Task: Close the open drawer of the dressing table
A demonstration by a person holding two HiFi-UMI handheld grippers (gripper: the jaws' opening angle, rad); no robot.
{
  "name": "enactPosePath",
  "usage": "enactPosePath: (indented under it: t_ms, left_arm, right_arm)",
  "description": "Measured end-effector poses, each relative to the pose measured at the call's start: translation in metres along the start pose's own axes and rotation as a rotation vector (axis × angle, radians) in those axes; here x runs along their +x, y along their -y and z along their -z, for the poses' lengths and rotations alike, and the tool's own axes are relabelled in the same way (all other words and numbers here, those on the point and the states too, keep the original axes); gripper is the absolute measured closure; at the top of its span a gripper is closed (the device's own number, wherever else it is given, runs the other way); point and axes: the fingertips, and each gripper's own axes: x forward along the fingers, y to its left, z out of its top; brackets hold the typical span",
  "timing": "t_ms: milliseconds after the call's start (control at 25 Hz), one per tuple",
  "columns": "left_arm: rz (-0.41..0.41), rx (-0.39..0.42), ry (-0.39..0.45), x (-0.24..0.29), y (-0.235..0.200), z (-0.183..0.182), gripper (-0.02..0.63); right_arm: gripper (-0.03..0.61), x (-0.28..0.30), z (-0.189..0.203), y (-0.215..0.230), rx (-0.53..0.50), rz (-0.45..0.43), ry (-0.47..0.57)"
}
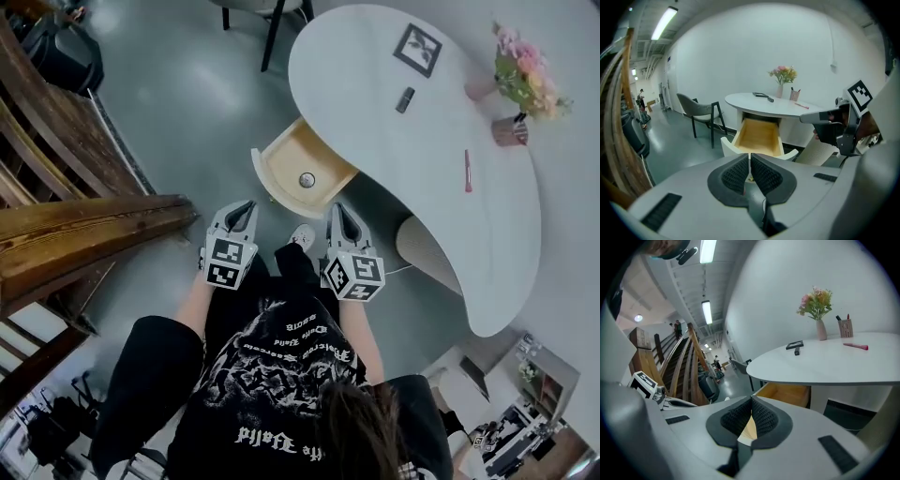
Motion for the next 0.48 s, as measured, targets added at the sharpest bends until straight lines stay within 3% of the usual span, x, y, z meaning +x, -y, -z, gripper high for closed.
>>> enactPosePath:
  t_ms: [80, 240, 480]
  left_arm:
    - [-0.018, -0.024, -0.003, 0.004, -0.002, 0.001, 0.588]
    - [-0.041, 0.018, -0.032, 0.014, 0.001, 0.002, 0.588]
    - [-0.014, 0.006, -0.065, 0.025, 0.003, 0.017, 0.588]
  right_arm:
    - [0.552, 0.005, 0.0, 0.001, -0.007, -0.025, -0.015]
    - [0.552, 0.01, 0.005, 0.005, -0.001, -0.058, -0.047]
    - [0.552, 0.014, 0.025, -0.002, 0.009, -0.06, -0.104]
